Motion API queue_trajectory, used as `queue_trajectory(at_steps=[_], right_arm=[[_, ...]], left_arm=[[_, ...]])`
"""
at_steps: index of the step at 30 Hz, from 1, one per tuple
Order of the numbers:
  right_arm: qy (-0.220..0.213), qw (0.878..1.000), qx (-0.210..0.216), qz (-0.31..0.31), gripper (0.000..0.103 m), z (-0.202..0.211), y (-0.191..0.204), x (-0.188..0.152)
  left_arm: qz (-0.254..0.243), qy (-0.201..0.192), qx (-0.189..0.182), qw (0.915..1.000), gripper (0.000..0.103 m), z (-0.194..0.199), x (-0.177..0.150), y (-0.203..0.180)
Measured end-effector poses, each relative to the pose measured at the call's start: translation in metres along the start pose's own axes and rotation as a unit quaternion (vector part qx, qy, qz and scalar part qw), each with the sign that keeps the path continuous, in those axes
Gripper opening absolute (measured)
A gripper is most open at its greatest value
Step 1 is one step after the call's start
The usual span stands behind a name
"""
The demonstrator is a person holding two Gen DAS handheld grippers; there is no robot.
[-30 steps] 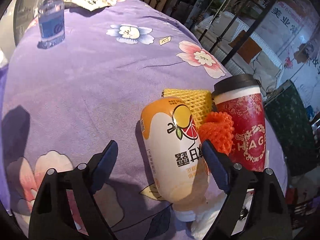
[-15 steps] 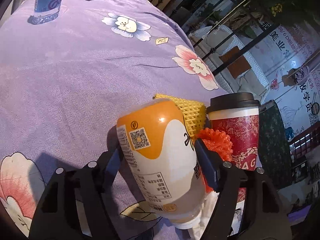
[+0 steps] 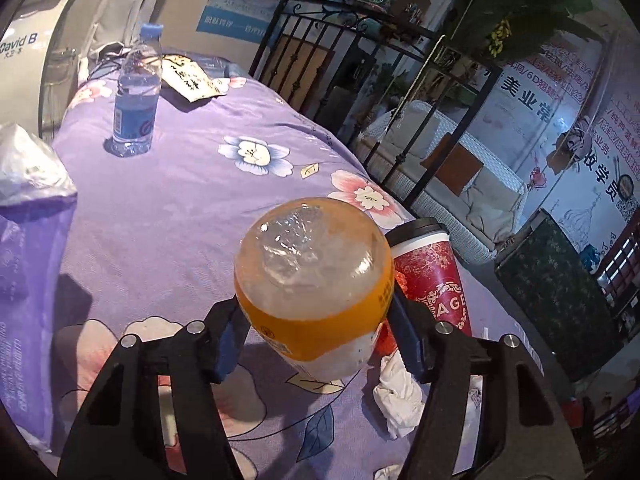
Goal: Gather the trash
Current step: 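Carry the purple bag into the bin and open the left tool while the right tool carries the bottle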
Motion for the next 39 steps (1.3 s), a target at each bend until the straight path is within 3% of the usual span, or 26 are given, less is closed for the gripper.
queue_trajectory(at_steps=[9,17,22,29,36,39], right_arm=[[-0.039,0.994,0.044,-0.094,0.063,0.054,-0.008,-0.001],[-0.034,0.972,0.128,-0.194,0.063,0.090,-0.024,-0.019],[-0.049,0.969,0.142,-0.194,0.063,0.114,-0.017,-0.019],[-0.064,0.962,0.187,-0.188,0.063,0.141,0.011,-0.013],[-0.064,0.953,0.240,-0.174,0.063,0.160,0.053,-0.012],[-0.064,0.947,0.265,-0.169,0.063,0.167,0.070,-0.012]], left_arm=[[-0.002,0.000,0.000,1.0000,0.016,0.011,-0.007,-0.003],[0.005,0.000,0.012,0.9999,0.016,0.028,-0.011,0.011],[0.019,0.011,0.036,0.9991,0.016,0.050,-0.019,0.035],[0.034,0.025,0.100,0.9941,0.016,0.087,-0.036,0.077],[0.071,0.086,0.143,0.9835,0.016,0.088,-0.076,0.116],[0.082,0.129,0.157,0.9756,0.017,0.074,-0.097,0.129]])
Point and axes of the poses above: each gripper's, at about its wrist camera, not at the fingertips, and z roughly against the way its jaws point, y to its left, x to its top, the point moved 3 cm from there along -z, roughly the way its jaws point, and after that the axes turned 11 degrees about -y, right-handed, at the moved point
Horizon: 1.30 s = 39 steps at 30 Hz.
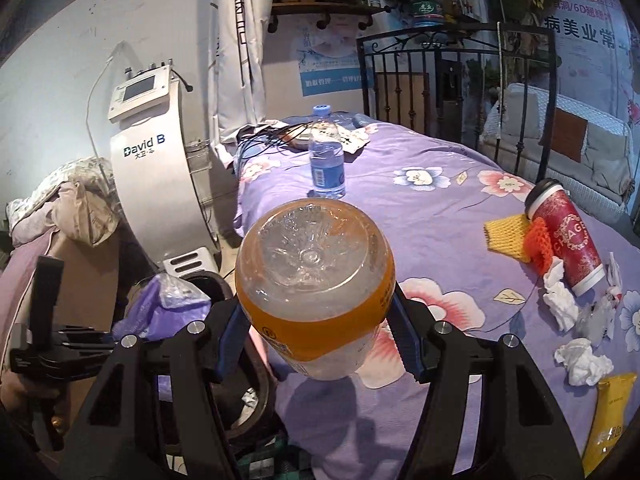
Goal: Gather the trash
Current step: 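Carry the purple bag into the bin and open the left tool while the right tool carries the bottle, then lower the bottle into the black bin and open the right tool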
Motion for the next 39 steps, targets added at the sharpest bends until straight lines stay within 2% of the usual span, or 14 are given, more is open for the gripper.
queue_trajectory(at_steps=[3,6,7,8,10,14,19,23,26,30,33,39], right_arm=[[0.003,1.000,0.014,0.014,0.063,-0.001,0.017,-0.004],[0.006,1.000,0.018,0.020,0.063,-0.001,0.025,-0.009],[0.009,1.000,0.020,0.020,0.063,-0.001,0.026,-0.011],[0.010,1.000,0.022,0.020,0.063,-0.001,0.027,-0.012],[0.014,0.999,0.024,0.021,0.063,-0.002,0.027,-0.015],[0.027,0.999,0.040,0.013,0.063,-0.007,0.030,-0.022],[0.047,0.995,0.083,0.001,0.063,-0.016,0.047,-0.031],[0.081,0.989,0.122,0.000,0.063,-0.034,0.071,-0.043],[0.119,0.981,0.151,-0.002,0.063,-0.055,0.090,-0.057],[0.170,0.970,0.169,0.021,0.063,-0.083,0.118,-0.078],[0.214,0.960,0.174,0.050,0.063,-0.105,0.141,-0.098],[0.287,0.939,0.164,0.099,0.063,-0.139,0.164,-0.135]], left_arm=[[0.036,0.046,-0.009,0.9983,0.022,-0.025,-0.014,0.008],[0.031,0.081,0.011,0.9962,0.040,-0.048,-0.024,0.009],[0.034,0.088,0.014,0.9954,0.053,-0.052,-0.027,0.011],[0.036,0.096,0.012,0.9947,0.061,-0.057,-0.029,0.012],[0.041,0.094,0.012,0.9947,0.061,-0.058,-0.030,0.013],[0.031,0.058,0.020,0.9976,0.072,-0.046,-0.021,0.014],[0.024,-0.027,0.050,0.9981,0.073,-0.014,0.003,0.019],[0.028,-0.121,0.084,0.9887,0.082,0.026,0.027,0.027],[0.031,-0.168,0.104,0.9798,0.087,0.047,0.044,0.033],[0.055,-0.195,0.111,0.9729,0.088,0.062,0.069,0.050],[0.074,-0.209,0.117,0.9680,0.088,0.071,0.075,0.062],[0.092,-0.208,0.124,0.9658,0.088,0.069,0.074,0.078]])
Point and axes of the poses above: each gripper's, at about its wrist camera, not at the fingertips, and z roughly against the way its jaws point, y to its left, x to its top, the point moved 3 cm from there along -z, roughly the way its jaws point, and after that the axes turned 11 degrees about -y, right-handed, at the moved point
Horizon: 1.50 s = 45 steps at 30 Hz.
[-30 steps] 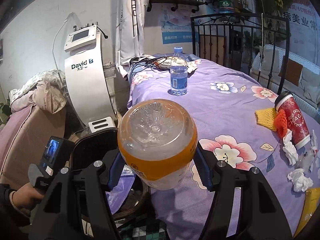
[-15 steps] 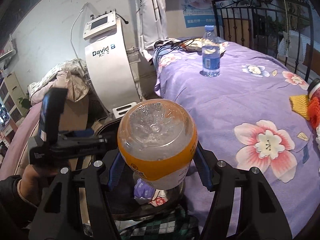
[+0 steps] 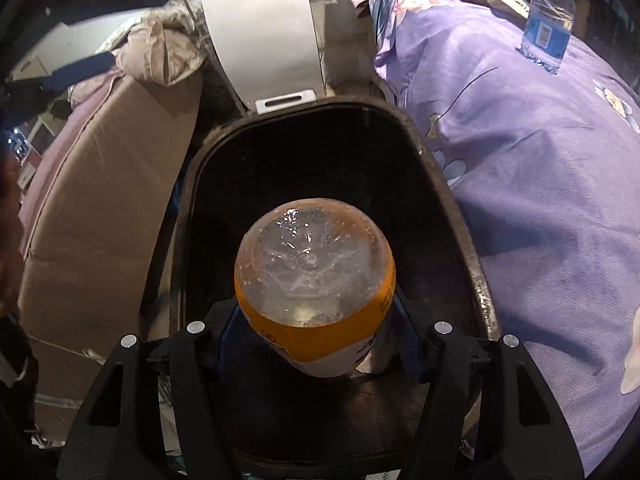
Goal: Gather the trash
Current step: 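Lower the bottle into the black bin and open the right tool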
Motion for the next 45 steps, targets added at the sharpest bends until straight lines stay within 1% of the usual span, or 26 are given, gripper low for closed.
queue_trajectory(at_steps=[2,6,11,13,14,15,16,17,20,22,23,26,30,36,40,45], right_arm=[[0.019,1.000,-0.007,0.007,0.063,-0.009,0.000,-0.003],[0.049,0.998,-0.018,0.016,0.063,-0.020,0.000,-0.006],[0.074,0.997,-0.023,0.016,0.063,-0.029,-0.003,-0.015],[0.075,0.997,-0.020,0.014,0.063,-0.028,-0.005,-0.017],[0.074,0.997,-0.019,0.012,0.065,-0.027,-0.004,-0.016],[0.073,0.997,-0.018,0.009,0.074,-0.026,-0.006,-0.016],[0.068,0.998,-0.016,0.003,0.078,-0.023,-0.007,-0.015],[0.060,0.998,-0.011,-0.003,0.079,-0.021,-0.008,-0.015],[0.043,0.999,0.014,-0.024,0.079,-0.007,-0.009,-0.018],[0.018,0.999,0.027,-0.029,0.079,0.006,-0.009,-0.017],[0.004,0.999,0.026,-0.026,0.079,0.013,-0.009,-0.017],[-0.039,0.999,0.008,-0.014,0.079,0.036,-0.010,-0.018],[-0.090,0.996,-0.013,-0.019,0.079,0.070,-0.020,-0.020],[-0.165,0.984,-0.051,-0.038,0.081,0.129,-0.045,-0.022],[-0.197,0.974,-0.079,-0.074,0.082,0.157,-0.072,-0.027],[-0.226,0.959,-0.120,-0.118,0.082,0.190,-0.108,-0.039]], left_arm=[[0.002,0.002,0.003,1.0000,0.088,0.000,-0.002,0.003],[0.011,0.010,-0.004,0.9999,0.088,-0.004,-0.006,0.004],[0.003,0.012,-0.011,0.9999,0.088,-0.004,-0.008,-0.002],[0.002,0.014,-0.013,0.9998,0.088,-0.004,-0.009,-0.005],[0.001,0.015,-0.015,0.9998,0.088,-0.004,-0.010,-0.006],[0.001,0.017,-0.017,0.9997,0.088,-0.005,-0.010,-0.007],[-0.001,0.019,-0.018,0.9997,0.088,-0.006,-0.010,-0.007],[-0.003,0.020,-0.018,0.9996,0.088,-0.006,-0.011,-0.008],[-0.003,0.021,-0.020,0.9996,0.089,-0.006,-0.011,-0.010],[-0.003,0.022,-0.021,0.9995,0.089,-0.007,-0.011,-0.012],[-0.004,0.022,-0.022,0.9995,0.090,-0.007,-0.011,-0.014],[-0.009,0.022,-0.027,0.9994,0.091,-0.008,-0.010,-0.020],[-0.019,0.023,-0.040,0.9988,0.091,-0.009,-0.009,-0.034],[-0.050,0.026,-0.079,0.9953,0.091,-0.009,-0.014,-0.076],[-0.074,0.030,-0.115,0.9901,0.092,-0.007,-0.020,-0.112],[-0.108,0.039,-0.166,0.9795,0.092,-0.004,-0.033,-0.160]])
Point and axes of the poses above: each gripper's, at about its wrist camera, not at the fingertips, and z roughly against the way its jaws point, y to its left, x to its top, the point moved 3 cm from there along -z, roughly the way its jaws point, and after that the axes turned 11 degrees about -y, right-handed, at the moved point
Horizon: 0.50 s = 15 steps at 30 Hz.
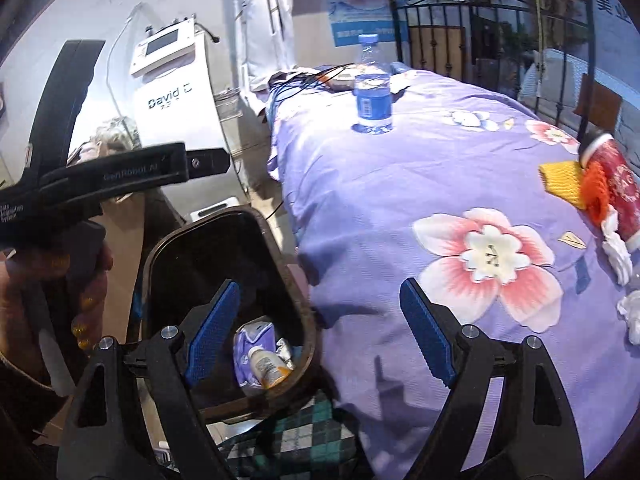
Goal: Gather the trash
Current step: 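Lower the bottle into the black bin and open the right tool, then grasp the white crumpled tissue with the right tool while the left tool grasps another tissue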
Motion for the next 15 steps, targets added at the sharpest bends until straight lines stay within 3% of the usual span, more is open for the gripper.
queue_trajectory(at_steps=[8,15], right_arm=[[-0.035,0.992,-0.094,-0.073,0.088,0.036,-0.086,-0.006],[-0.038,0.973,-0.197,-0.114,0.088,0.064,-0.172,-0.012]], left_arm=[[-0.061,0.031,-0.096,0.9931,0.092,-0.017,-0.017,-0.083],[-0.107,0.068,-0.179,0.9758,0.092,-0.029,-0.033,-0.150]])
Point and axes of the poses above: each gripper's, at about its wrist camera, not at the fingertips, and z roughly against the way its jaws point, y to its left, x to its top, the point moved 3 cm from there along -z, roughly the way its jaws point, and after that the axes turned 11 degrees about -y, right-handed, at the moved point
